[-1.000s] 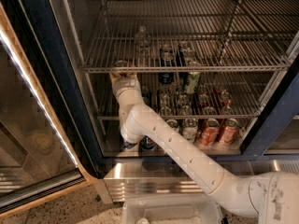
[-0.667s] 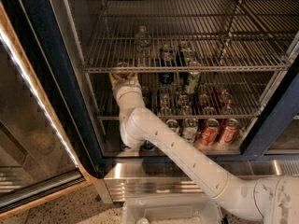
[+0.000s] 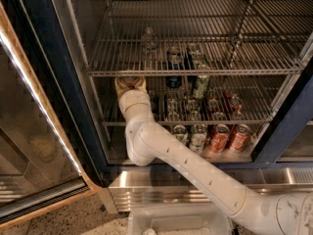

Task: Pick orange can from middle shelf of fridge

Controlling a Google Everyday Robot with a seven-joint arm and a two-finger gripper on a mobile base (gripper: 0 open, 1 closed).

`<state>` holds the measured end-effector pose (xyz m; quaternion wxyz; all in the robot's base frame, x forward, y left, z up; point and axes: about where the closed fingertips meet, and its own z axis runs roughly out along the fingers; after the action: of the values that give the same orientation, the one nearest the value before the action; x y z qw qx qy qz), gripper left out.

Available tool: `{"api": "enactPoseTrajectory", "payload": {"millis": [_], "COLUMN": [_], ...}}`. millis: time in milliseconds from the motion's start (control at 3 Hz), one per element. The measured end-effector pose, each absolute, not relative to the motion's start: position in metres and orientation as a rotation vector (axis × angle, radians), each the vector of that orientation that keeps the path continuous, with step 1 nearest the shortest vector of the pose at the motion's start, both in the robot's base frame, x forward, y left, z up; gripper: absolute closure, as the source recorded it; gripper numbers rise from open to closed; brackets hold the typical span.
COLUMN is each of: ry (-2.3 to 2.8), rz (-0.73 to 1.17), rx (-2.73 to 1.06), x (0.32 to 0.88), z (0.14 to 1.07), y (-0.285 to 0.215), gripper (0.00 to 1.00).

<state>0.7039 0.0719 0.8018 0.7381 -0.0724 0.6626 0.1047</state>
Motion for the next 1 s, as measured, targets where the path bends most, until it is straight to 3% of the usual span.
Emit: {"api": "enactPoseTrajectory", "payload": {"millis": [1000], "ry": [1.475], "rz": [0.195], "rx": [-0.072], "x": [0.657], "z": [0.809], "y": [0.069], "gripper": [1.00]}}
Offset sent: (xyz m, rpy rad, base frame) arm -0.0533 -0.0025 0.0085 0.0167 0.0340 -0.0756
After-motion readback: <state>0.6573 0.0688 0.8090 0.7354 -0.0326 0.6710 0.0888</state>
